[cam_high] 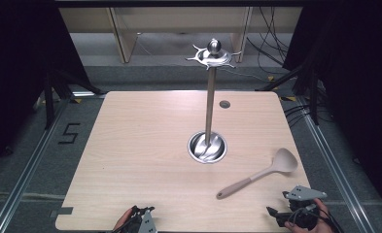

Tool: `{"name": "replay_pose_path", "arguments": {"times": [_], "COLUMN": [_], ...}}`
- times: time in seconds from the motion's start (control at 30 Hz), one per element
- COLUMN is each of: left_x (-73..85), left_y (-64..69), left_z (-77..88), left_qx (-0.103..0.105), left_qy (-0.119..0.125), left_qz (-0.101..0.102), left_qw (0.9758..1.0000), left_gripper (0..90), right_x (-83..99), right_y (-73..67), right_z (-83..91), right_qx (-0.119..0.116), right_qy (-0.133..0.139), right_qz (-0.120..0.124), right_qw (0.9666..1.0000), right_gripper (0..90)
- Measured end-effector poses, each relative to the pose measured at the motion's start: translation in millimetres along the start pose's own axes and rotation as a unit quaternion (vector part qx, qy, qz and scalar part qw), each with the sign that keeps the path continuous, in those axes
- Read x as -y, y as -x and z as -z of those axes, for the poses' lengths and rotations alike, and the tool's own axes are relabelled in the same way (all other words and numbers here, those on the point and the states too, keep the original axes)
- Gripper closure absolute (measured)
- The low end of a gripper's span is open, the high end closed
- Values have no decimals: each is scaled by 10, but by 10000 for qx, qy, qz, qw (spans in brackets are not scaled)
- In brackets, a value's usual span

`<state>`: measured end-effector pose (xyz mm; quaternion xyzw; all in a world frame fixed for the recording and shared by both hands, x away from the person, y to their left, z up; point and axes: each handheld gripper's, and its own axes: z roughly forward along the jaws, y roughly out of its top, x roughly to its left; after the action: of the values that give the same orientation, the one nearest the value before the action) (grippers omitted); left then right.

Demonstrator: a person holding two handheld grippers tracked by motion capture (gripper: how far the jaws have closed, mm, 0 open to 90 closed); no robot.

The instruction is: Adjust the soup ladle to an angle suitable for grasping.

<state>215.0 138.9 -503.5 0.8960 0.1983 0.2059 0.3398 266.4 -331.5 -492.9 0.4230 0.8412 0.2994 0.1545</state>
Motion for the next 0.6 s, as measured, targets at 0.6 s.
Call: {"name": "replay_pose_path", "arguments": {"times": [0.6], "left_x": [-2], "left_y": [-19], "left_z": [4], "left_qx": [-41], "left_qy": [-122], "left_qz": [-37], "left_qw": [9999], "left_gripper": [158], "right_x": [-132], "right_y": [-34], "right_z": [38], "right_qx": [-24], "right_qy": [32], "right_qz": [603], "right_qw": [9982], "right_gripper": [294]}}
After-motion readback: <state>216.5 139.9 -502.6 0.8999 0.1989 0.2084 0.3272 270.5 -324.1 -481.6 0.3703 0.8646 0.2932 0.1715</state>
